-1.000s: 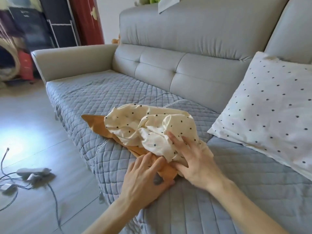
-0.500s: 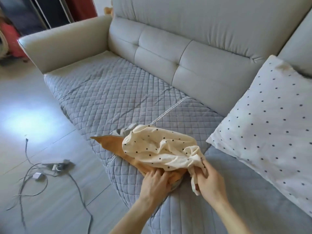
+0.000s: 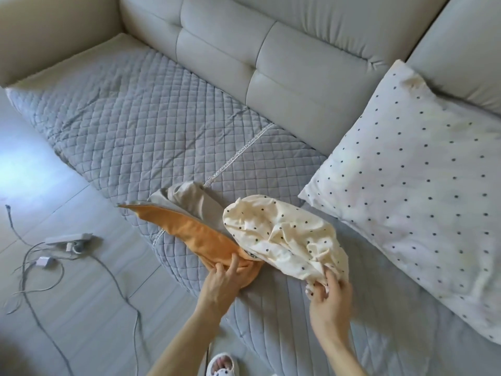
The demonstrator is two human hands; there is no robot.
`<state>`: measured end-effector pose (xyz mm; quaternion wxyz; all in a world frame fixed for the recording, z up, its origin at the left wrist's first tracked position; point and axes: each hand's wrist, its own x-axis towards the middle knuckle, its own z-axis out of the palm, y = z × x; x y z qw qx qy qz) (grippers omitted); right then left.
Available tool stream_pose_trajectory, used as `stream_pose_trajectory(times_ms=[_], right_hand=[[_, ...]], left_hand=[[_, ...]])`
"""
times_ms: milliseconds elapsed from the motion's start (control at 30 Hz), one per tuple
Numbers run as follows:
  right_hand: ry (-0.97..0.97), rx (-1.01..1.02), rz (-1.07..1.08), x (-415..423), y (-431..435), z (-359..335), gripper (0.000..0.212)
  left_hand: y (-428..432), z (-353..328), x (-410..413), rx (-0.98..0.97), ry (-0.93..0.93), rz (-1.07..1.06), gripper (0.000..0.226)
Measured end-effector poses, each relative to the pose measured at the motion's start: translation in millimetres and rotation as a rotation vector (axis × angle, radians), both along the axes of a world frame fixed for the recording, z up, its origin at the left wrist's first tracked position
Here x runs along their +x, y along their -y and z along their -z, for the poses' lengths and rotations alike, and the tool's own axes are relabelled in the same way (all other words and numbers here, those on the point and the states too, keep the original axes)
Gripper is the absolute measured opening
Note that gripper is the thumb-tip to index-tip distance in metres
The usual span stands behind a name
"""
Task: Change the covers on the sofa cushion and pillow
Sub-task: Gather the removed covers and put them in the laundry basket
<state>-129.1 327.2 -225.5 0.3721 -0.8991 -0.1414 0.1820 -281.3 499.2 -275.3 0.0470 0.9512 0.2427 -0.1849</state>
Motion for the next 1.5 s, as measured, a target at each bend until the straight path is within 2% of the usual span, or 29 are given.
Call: stream_pose_trajectory(times_ms=[100, 167, 233, 300, 367, 433, 500, 600, 700, 800, 867, 933, 1033, 1233, 1367, 1500], right_hand=[[0.051, -0.145, -0.157, -5.8, 13.7, 28.5, 0.053], [0.119, -0.245, -0.303, -10.1, 19.1, 39.2, 0.054], [0.173, -0.299, -0.43, -10.5, 23.2, 42.2, 0.05], [0.198, -0.359, -0.477, -2.9, 22.2, 33.7, 0.039], [0.157, -0.426, -0.46, 8.6, 16.0, 14.4, 0.028], [0.046, -0.412, -0.46, 22.3, 8.9, -12.0, 0.026], [-0.047, -0.356, -0.403, 33.1, 2.6, -45.5, 0.027], [-0.096, -0.311, -0.374, 36.7, -3.7, -111.7, 0.031], [-0.122, -0.266, -0.389, 26.8, -11.0, -183.8, 0.031], [-0.149, -0.202, -0.396, 7.8, -15.3, -255.6, 0.036], [-0.177, -0.18, -0.397, -9.0, -15.5, -299.0, 0.036], [-0.175, -0.153, -0.386, -25.4, -17.3, -339.1, 0.03], [-0.133, -0.103, -0.401, -52.0, -16.8, -384.2, 0.021], [-0.158, -0.05, -0.49, -92.8, -23.2, -422.0, 0.021], [-0.183, -0.004, -0.572, -113.2, -25.8, -431.0, 0.035], [-0.211, -0.011, -0.627, -129.5, -40.9, -424.5, 0.031]], left_hand=[[-5.1, 21.3, -0.2, 0.087, -0.004, 0.197, 0.063], [-9.9, 32.8, 2.7, 0.162, -0.053, 0.284, 0.05], [-16.2, 27.7, 13.2, 0.184, 0.038, 0.308, 0.042], [-21.7, 4.5, 23.1, 0.118, 0.141, 0.286, 0.044], [-29.4, -25.0, 22.8, 0.008, 0.207, 0.25, 0.06], [-34.5, -57.2, 13.6, -0.09, 0.168, 0.2, 0.078], [-34.8, -86.2, -1.8, -0.125, 0.201, 0.123, 0.077], [-34.3, -140.5, -28.4, -0.267, 0.262, -0.089, 0.043], [-33.4, -223.5, -42.1, -0.31, 0.413, -0.326, 0.034], [-33.0, -300.8, -59.8, -0.375, 0.602, -0.605, 0.035], [-32.3, -340.4, -79.9, -0.419, 0.641, -0.771, 0.041], [-29.8, -375.8, -103.9, -0.456, 0.688, -0.863, 0.046], [-19.6, -426.7, -140.0, -0.47, 0.797, -0.977, 0.041], [15.5, -487.9, -193.3, -0.471, 0.928, -1.155, 0.039], [45.7, -495.5, -223.2, -0.436, 0.926, -1.261, 0.037], [71.4, -491.1, -247.0, -0.414, 0.992, -1.44, 0.034]])
